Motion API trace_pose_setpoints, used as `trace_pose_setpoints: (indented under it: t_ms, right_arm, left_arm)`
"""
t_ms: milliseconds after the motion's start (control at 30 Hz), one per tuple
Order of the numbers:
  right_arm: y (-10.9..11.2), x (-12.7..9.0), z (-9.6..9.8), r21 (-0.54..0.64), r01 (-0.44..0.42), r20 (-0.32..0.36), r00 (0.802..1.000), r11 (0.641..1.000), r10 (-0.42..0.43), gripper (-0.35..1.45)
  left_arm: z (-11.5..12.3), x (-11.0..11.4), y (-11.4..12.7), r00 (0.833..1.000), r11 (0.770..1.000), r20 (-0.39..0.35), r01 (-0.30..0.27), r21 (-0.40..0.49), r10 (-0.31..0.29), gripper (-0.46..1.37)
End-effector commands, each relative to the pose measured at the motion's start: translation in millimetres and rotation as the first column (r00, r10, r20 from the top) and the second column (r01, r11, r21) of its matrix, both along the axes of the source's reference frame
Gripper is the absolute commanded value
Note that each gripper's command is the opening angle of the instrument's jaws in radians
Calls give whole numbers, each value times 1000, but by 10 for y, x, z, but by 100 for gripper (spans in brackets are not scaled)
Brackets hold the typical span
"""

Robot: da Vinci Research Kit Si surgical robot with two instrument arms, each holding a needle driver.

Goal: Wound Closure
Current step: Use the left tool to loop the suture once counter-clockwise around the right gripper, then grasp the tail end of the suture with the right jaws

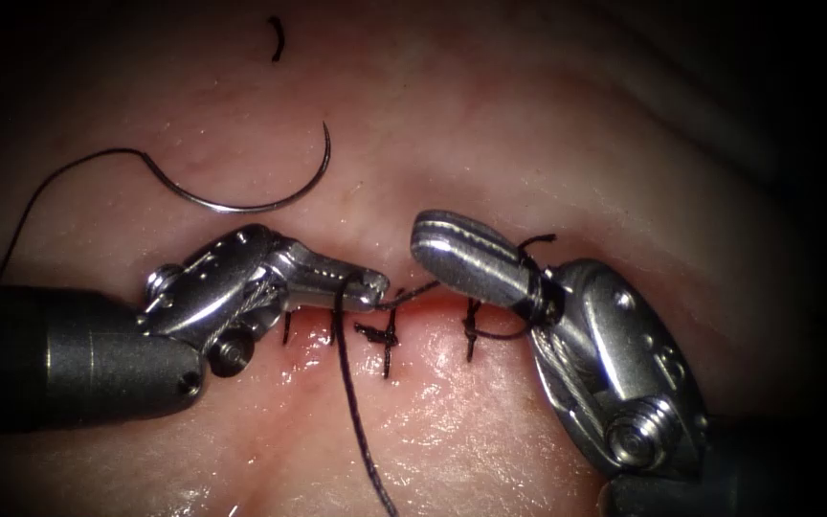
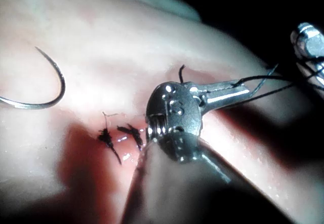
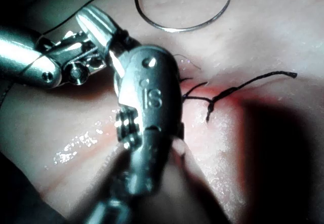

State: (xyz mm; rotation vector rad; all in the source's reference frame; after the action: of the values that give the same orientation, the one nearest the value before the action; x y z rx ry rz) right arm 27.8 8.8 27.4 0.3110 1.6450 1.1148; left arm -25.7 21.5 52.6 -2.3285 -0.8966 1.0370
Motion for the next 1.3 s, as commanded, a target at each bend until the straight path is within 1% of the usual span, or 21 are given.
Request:
trace_pose_setpoints:
  t_ms: [33,67,100,167,233,267,300,367,433,500,533,567,633,667,700,767,833,967,1067,1167,1300]
  right_arm:
    - [1,0,0,60,-21,16,1000,998,21,-35]
    - [-1,-1,1,146,-53,16,999,988,51,-35]
    - [-1,-1,1,146,-53,16,999,988,51,-35]
    - [-6,-2,5,262,-109,45,994,959,101,-33]
    - [-9,-5,9,331,-150,79,988,932,131,-13]
    - [-12,-8,12,351,-172,114,984,920,140,-3]
    - [-15,-12,16,369,-192,141,979,910,149,1]
    - [-18,-19,21,395,-219,157,973,892,169,2]
    - [-21,-29,27,432,-259,173,964,864,202,22]
    - [-23,-37,32,468,-292,183,955,834,231,48]
    - [-24,-41,36,499,-319,190,948,806,257,66]
    - [-26,-44,40,520,-328,194,945,789,265,79]
    - [-29,-48,45,543,-342,223,939,767,261,94]
    - [-34,-52,52,595,-347,246,937,725,246,106]
    - [-34,-53,53,598,-345,249,938,724,242,107]
    - [-37,-56,58,634,-347,248,938,691,244,109]
    - [-39,-60,63,649,-348,246,937,677,246,112]
    - [-46,-68,79,708,-347,230,937,615,264,116]
    - [-51,-71,90,734,-349,237,936,583,261,119]
    - [-55,-72,106,751,-353,246,934,558,260,123]
    - [-55,-73,119,758,-354,268,935,548,233,123]
  left_arm:
    - [0,-3,-3,1000,1000,4,-3,-7,3,-35]
    - [0,-6,-6,1000,1000,5,-3,-11,3,-35]
    - [0,-6,-6,1000,1000,5,-3,-11,3,-35]
    - [0,-11,-10,1000,1000,7,-4,-16,4,-35]
    - [-1,-13,-12,1000,1000,8,-4,-19,4,-35]
    - [-1,-13,-14,1000,1000,8,-5,-21,5,-35]
    - [-1,-14,-15,1000,1000,8,-5,-22,5,-35]
    - [-1,-14,-17,1000,1000,7,-5,-22,5,-35]
    - [0,-15,-20,1000,1000,0,-1,-20,1,-35]
    - [1,-16,-23,1000,1000,-6,5,-18,-6,-35]
    - [2,-16,-25,1000,1000,-13,3,-20,-3,-35]
    - [3,-18,-27,1000,1000,-20,1,-23,-2,-35]
    - [5,-20,-30,1000,1000,-29,4,-31,-5,-35]
    - [7,-26,-33,999,999,-40,2,-37,-3,-35]
    - [7,-26,-33,999,999,-40,2,-37,-4,-35]
    - [9,-30,-34,999,999,-48,-2,-42,0,-35]
    - [9,-33,-34,999,999,-54,-3,-44,1,-35]
    - [10,-38,-33,998,999,-58,-2,-45,0,-35]
    - [10,-40,-33,998,999,-68,-11,-50,8,-35]
    - [11,-42,-33,998,999,-69,-10,-51,7,-35]
    - [12,-44,-34,997,999,-72,-11,-53,7,-35]
